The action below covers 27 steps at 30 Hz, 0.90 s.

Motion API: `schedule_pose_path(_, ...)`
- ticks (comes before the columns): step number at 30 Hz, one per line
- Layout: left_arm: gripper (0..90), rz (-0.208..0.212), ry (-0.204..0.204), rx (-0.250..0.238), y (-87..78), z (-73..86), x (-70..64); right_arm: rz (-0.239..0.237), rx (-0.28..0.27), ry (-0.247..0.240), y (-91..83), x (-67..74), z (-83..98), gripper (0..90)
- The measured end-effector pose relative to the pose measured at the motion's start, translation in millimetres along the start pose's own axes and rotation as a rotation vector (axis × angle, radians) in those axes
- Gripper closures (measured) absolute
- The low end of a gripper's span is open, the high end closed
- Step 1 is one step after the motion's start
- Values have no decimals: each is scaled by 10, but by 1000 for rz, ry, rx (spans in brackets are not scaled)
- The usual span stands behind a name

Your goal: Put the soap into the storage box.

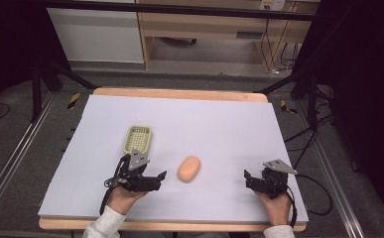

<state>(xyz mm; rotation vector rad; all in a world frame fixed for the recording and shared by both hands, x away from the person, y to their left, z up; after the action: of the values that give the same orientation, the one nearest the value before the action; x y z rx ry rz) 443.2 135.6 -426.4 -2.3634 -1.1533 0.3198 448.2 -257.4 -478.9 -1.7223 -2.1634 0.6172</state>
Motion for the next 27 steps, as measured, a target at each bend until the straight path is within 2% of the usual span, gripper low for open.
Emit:
schedule_pose_path(10,180,9,-4,-2,92,-99,-68,0,-2,2,-5,-2,-3,110)
schedule_pose_path(27,180,43,23,21,277,-190,-241,3,-6,1,-7,-9,-4,110)
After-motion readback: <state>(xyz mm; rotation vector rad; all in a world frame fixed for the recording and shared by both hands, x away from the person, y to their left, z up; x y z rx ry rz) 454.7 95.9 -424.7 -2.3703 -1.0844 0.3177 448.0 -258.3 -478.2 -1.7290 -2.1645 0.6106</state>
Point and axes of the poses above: each handheld gripper's, and its own axes: y roughly forward along the jaws, z roughly out of its underside, x roughly to its left, the point moved 2 cm from there along y, roughly forward along the jaws, and after that the axes turned 5 degrees about -x, right-handed, at the moved point
